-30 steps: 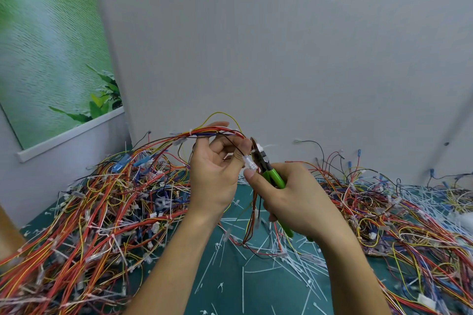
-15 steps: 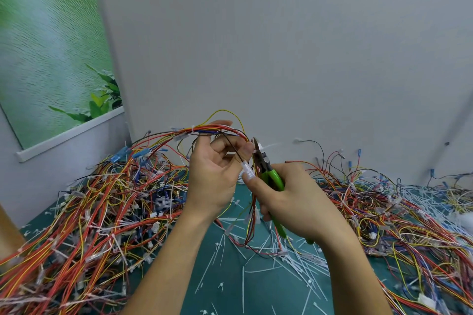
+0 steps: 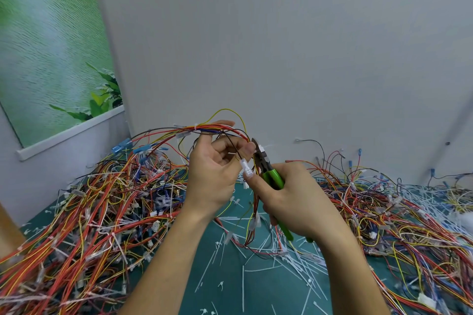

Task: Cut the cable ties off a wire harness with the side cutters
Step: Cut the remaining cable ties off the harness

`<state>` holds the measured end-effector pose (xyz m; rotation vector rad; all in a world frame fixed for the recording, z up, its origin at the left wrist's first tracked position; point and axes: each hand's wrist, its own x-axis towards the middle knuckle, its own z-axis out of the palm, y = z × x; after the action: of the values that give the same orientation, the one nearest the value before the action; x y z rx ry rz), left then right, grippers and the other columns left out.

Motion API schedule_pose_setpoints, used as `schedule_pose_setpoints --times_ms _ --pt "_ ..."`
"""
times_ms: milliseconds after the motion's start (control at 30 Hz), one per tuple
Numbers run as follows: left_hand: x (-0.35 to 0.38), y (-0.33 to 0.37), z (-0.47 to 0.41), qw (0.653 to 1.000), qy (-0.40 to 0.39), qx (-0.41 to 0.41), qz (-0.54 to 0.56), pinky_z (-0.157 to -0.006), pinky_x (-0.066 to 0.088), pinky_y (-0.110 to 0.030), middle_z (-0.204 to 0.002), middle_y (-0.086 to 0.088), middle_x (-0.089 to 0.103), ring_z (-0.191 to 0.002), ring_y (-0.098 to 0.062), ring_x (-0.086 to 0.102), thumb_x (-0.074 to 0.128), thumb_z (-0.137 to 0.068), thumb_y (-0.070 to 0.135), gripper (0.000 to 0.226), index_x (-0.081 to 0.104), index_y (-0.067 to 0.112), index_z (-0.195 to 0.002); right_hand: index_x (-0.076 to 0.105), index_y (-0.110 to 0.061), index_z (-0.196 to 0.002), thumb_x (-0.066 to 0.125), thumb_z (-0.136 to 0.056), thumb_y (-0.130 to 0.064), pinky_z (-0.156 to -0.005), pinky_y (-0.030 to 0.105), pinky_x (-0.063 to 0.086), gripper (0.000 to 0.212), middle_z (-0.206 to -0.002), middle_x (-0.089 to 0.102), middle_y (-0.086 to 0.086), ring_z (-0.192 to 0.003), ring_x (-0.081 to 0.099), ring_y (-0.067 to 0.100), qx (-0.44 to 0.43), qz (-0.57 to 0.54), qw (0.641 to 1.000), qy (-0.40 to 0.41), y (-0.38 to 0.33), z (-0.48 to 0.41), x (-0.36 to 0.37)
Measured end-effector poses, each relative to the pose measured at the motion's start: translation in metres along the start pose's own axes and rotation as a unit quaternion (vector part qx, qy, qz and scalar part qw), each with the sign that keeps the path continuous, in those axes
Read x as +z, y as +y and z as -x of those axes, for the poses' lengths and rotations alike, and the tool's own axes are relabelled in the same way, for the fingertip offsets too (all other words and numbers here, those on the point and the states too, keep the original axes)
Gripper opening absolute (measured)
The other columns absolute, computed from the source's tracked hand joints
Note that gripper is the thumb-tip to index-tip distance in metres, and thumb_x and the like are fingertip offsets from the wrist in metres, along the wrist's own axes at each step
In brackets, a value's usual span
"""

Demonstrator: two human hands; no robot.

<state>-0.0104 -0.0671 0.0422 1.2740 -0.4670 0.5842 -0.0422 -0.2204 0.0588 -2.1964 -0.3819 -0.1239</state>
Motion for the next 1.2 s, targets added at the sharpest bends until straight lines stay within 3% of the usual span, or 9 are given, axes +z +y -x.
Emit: schedule_pose_setpoints --times_ms 233,333,500,633,733,833,967,1100,1200 --pt "0.002 0.000 0.001 1.000 0.001 -0.003 0.007 -0.075 0.053 -0.020 -0.081 -0.001 0.073 -0.080 -0.012 0.069 0.076 -0.078 0.017 0.045 0.054 0.021 -0.116 0.057 -0.002 -0.082 0.057 -0.101 -0.049 -0.057 0.038 0.056 0.051 -0.066 0.069 0.016 -0.051 0.068 0.016 -0.027 0.019 0.999 -0.031 0.001 0.000 0.001" --pt "0.001 0.001 0.001 1.000 -0.001 -0.007 0.001 -0.076 0.054 -0.020 -0.081 0.000 0.073 -0.080 -0.013 0.069 0.076 -0.078 0.017 0.044 0.054 0.020 -0.116 0.056 -0.002 -0.081 0.058 -0.101 -0.049 -0.054 0.033 0.054 0.051 -0.066 0.069 0.015 -0.050 0.068 0.014 -0.023 0.022 0.999 -0.034 0.002 0.000 0.001" --pt "0.000 0.000 0.000 1.000 -0.004 -0.021 -0.004 -0.074 0.054 -0.019 -0.080 0.002 0.075 -0.080 -0.012 0.071 0.071 -0.087 -0.007 0.042 0.054 0.017 -0.117 0.048 -0.015 -0.067 0.062 -0.099 -0.048 -0.040 0.025 0.046 0.048 -0.050 0.054 0.000 -0.042 0.065 0.019 -0.005 -0.002 1.000 -0.007 0.006 -0.001 0.002" --pt "-0.002 -0.001 0.000 0.999 -0.011 -0.027 -0.015 -0.074 0.055 -0.018 -0.082 0.001 0.075 -0.082 -0.011 0.072 0.070 -0.088 -0.008 0.043 0.053 0.014 -0.120 0.046 -0.017 -0.064 0.062 -0.099 -0.049 -0.040 0.025 0.046 0.049 -0.045 0.051 -0.004 -0.041 0.064 0.021 -0.004 -0.010 1.000 -0.008 0.009 -0.003 0.002" --pt "-0.003 -0.002 0.000 0.999 -0.013 -0.034 -0.019 -0.074 0.055 -0.019 -0.082 0.001 0.076 -0.084 -0.011 0.073 0.069 -0.089 -0.010 0.043 0.052 0.013 -0.121 0.046 -0.014 -0.067 0.062 -0.099 -0.050 -0.047 0.036 0.053 0.051 -0.048 0.052 0.001 -0.043 0.066 0.022 -0.006 -0.022 1.000 -0.019 0.011 -0.005 0.003" --pt "-0.005 -0.004 -0.001 0.998 -0.021 -0.045 -0.030 -0.076 0.056 -0.023 -0.084 -0.001 0.076 -0.084 -0.015 0.072 0.073 -0.088 -0.001 0.042 0.054 0.021 -0.119 0.054 -0.004 -0.079 0.061 -0.099 -0.050 -0.061 0.041 0.059 0.050 -0.063 0.068 0.014 -0.050 0.070 0.019 -0.010 -0.010 0.999 -0.051 0.010 -0.005 0.004" --pt "-0.008 -0.007 -0.001 0.996 -0.032 -0.051 -0.058 -0.079 0.057 -0.029 -0.087 -0.004 0.076 -0.084 -0.019 0.071 0.076 -0.087 0.012 0.041 0.054 0.028 -0.119 0.059 0.001 -0.086 0.062 -0.099 -0.049 -0.070 0.048 0.063 0.051 -0.070 0.073 0.014 -0.058 0.074 0.020 0.005 -0.016 0.997 -0.073 0.009 -0.005 0.004" --pt "-0.008 -0.008 -0.001 0.995 -0.032 -0.049 -0.075 -0.080 0.058 -0.034 -0.087 -0.003 0.076 -0.084 -0.020 0.071 0.077 -0.085 0.018 0.042 0.054 0.029 -0.118 0.055 0.002 -0.083 0.060 -0.099 -0.050 -0.065 0.048 0.061 0.054 -0.069 0.070 0.019 -0.053 0.072 0.023 0.010 -0.009 0.998 -0.064 0.009 -0.004 0.004" --pt "-0.008 -0.009 -0.002 0.996 -0.027 -0.047 -0.075 -0.077 0.057 -0.027 -0.085 0.000 0.076 -0.081 -0.015 0.071 0.076 -0.087 0.010 0.042 0.053 0.025 -0.119 0.050 -0.008 -0.072 0.060 -0.099 -0.050 -0.053 0.040 0.057 0.051 -0.057 0.063 0.014 -0.048 0.069 0.027 0.028 -0.015 0.999 -0.040 0.008 -0.004 0.005"
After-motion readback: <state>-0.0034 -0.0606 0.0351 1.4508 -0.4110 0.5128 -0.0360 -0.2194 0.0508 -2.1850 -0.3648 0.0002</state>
